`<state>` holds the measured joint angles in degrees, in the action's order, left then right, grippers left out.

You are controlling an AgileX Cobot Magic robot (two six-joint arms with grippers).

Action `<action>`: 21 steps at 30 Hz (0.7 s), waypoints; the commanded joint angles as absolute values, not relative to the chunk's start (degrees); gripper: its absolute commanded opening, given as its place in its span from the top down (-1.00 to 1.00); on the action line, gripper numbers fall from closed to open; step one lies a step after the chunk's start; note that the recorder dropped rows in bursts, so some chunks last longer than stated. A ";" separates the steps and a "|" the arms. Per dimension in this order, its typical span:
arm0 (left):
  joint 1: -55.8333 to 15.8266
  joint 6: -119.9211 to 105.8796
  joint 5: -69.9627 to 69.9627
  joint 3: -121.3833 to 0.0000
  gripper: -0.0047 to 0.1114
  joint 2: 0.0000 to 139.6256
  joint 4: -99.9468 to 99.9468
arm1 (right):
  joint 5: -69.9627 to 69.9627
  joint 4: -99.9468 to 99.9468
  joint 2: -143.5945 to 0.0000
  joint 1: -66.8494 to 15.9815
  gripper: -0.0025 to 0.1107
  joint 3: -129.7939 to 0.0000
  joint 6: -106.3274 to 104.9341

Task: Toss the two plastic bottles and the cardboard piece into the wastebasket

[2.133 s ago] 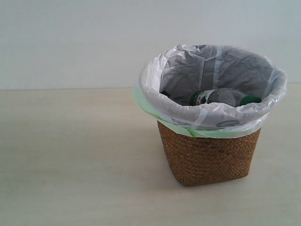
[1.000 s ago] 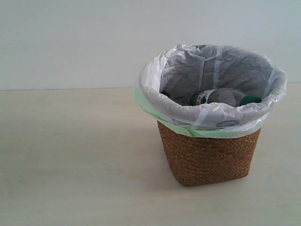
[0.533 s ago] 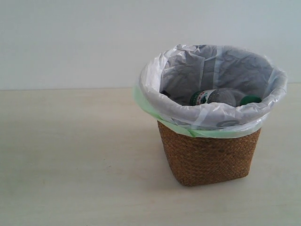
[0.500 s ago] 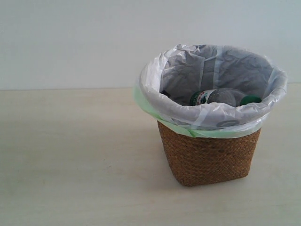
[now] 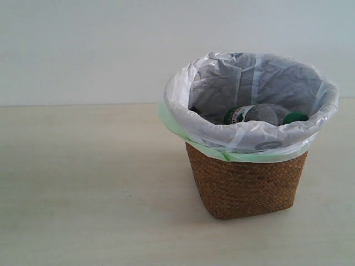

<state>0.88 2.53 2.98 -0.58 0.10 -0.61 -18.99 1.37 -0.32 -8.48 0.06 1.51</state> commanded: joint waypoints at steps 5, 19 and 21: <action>1.07 3.10 7.26 0.00 0.85 0.00 1.36 | -18.55 1.83 0.00 -8.55 0.91 0.00 1.31; 1.17 3.10 17.36 0.00 0.85 0.00 1.36 | -18.55 1.83 0.00 -8.55 0.91 0.00 1.31; 1.17 3.10 17.36 0.00 0.85 0.00 1.36 | -18.55 1.83 0.00 -8.55 0.91 0.00 1.31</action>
